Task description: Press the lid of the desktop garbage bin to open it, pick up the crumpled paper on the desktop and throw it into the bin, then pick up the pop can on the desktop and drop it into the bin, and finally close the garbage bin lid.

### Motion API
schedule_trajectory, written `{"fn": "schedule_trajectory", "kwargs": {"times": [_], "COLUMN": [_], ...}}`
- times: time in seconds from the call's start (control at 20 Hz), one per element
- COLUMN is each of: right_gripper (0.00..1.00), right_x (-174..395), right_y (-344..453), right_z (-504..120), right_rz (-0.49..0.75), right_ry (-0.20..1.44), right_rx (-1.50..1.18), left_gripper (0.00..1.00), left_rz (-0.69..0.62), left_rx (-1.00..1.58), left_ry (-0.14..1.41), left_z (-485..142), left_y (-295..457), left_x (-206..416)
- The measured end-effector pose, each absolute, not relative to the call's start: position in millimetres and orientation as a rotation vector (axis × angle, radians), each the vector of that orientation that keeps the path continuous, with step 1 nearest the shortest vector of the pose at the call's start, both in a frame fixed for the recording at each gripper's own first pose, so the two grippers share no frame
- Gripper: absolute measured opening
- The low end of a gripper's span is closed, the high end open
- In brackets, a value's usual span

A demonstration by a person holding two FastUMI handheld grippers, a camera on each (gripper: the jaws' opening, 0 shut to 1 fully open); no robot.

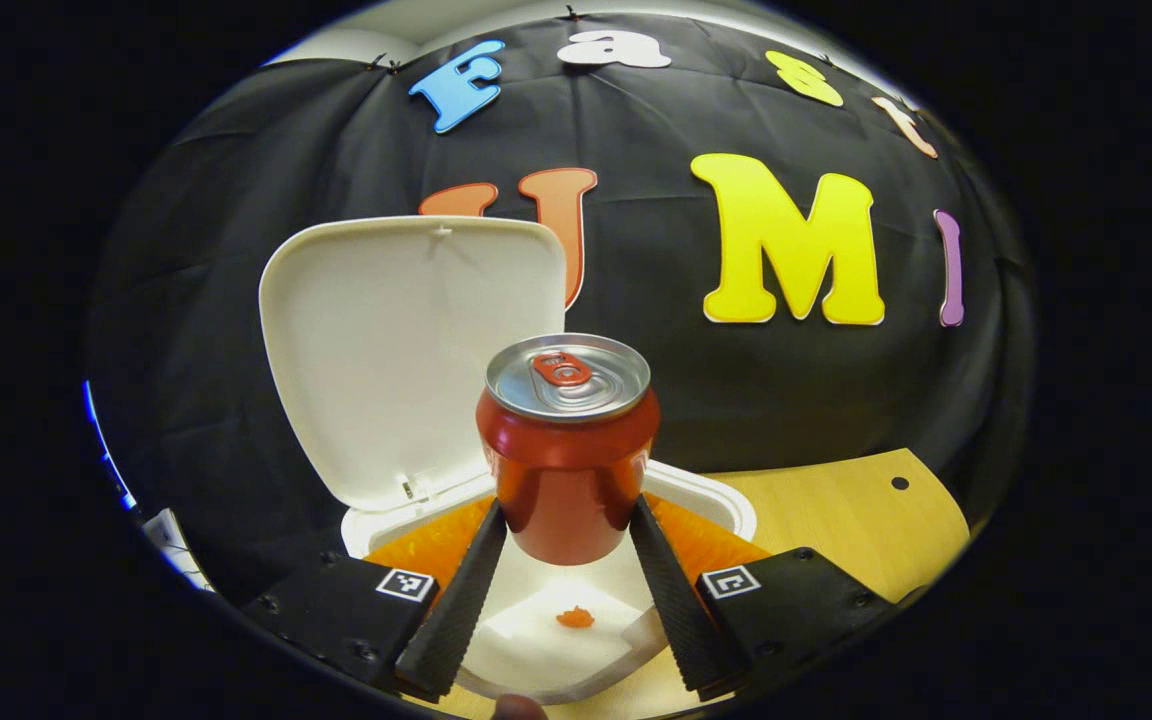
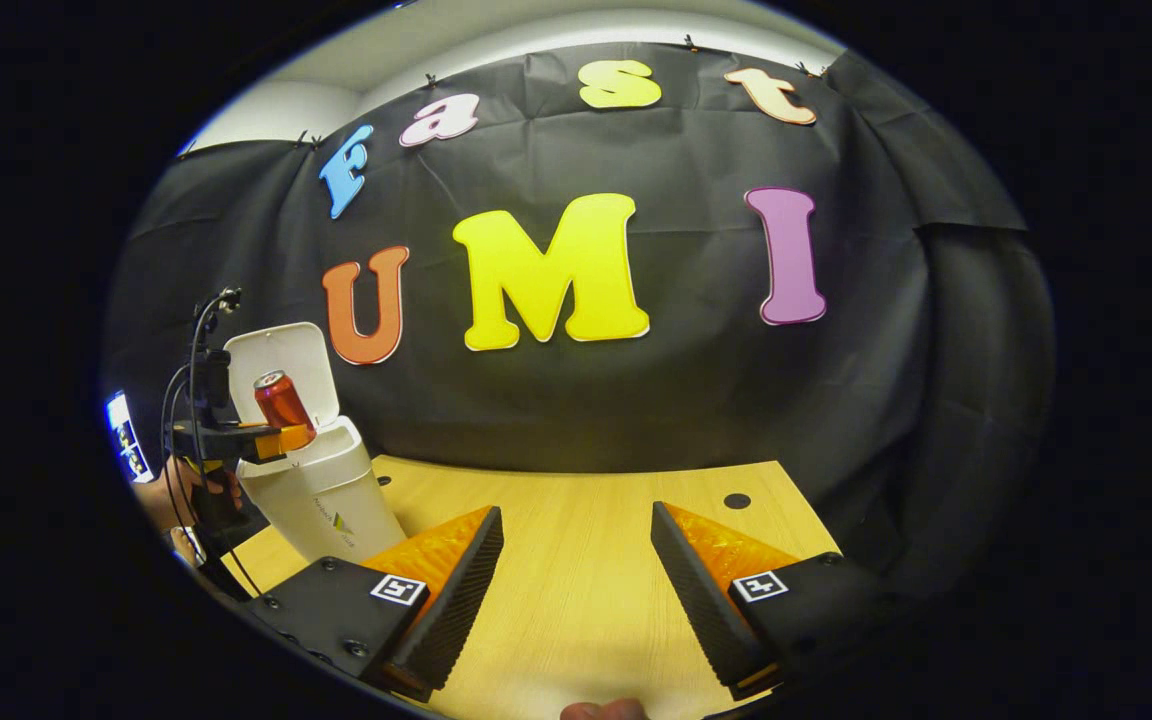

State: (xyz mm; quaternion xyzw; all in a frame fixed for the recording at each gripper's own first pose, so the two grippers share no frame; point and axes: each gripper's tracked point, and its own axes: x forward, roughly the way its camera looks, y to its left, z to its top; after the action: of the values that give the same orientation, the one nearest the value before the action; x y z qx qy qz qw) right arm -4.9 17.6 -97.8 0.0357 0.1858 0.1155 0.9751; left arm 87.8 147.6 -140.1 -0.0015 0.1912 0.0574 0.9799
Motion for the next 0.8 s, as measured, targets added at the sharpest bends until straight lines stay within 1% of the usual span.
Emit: {"fn": "schedule_trajectory", "kwargs": {"times": [0.15, 0.2, 0.25, 0.35, 0.5, 0.6, 0.65, 0.7, 0.75, 0.8], "right_gripper": [0.95, 0.95, 0.95, 0.95, 0.95, 0.95, 0.95, 0.95, 0.95, 0.95], "right_x": [-4.4, -4.7, -4.9, -6.4, -7.5, -9.7, -9.3, -8.7, -8.2, -6.4], "right_y": [25.9, 28.3, 29.9, 31.9, 33.8, 33.0, 32.1, 31.7, 30.0, 27.6], "right_z": [-95.7, -97.0, -98.1, -97.6, -97.8, -95.7, -95.2, -95.0, -93.0, -89.4], "right_rz": [0.248, 0.251, 0.254, 0.261, 0.27, 0.276, 0.278, 0.282, 0.285, 0.286], "right_ry": [0.373, 0.375, 0.379, 0.38, 0.379, 0.378, 0.378, 0.377, 0.376, 0.369], "right_rx": [0.063, 0.063, 0.061, 0.06, 0.061, 0.06, 0.061, 0.062, 0.063, 0.064], "left_gripper": [0.85, 0.91, 0.85, 0.86, 0.94, 0.94, 0.94, 0.94, 0.96, 0.96], "left_rz": [0.133, 0.135, 0.139, 0.145, 0.168, 0.196, 0.226, 0.283, 0.308, 0.318], "left_rx": [-0.012, -0.016, -0.018, -0.019, -0.008, -0.013, -0.012, -0.012, -0.029, -0.047], "left_ry": [0.392, 0.391, 0.387, 0.378, 0.379, 0.347, 0.331, 0.306, 0.276, 0.241], "left_z": [-142.5, -142.6, -140.8, -137.8, -132.6, -115.2, -104.0, -87.4, -72.6, -57.5], "left_y": [153.9, 154.3, 154.7, 154.3, 153.9, 151.0, 150.5, 150.9, 148.2, 143.8], "left_x": [85.1, 83.4, 81.3, 78.9, 75.4, 72.9, 72.8, 73.6, 75.7, 76.5]}}
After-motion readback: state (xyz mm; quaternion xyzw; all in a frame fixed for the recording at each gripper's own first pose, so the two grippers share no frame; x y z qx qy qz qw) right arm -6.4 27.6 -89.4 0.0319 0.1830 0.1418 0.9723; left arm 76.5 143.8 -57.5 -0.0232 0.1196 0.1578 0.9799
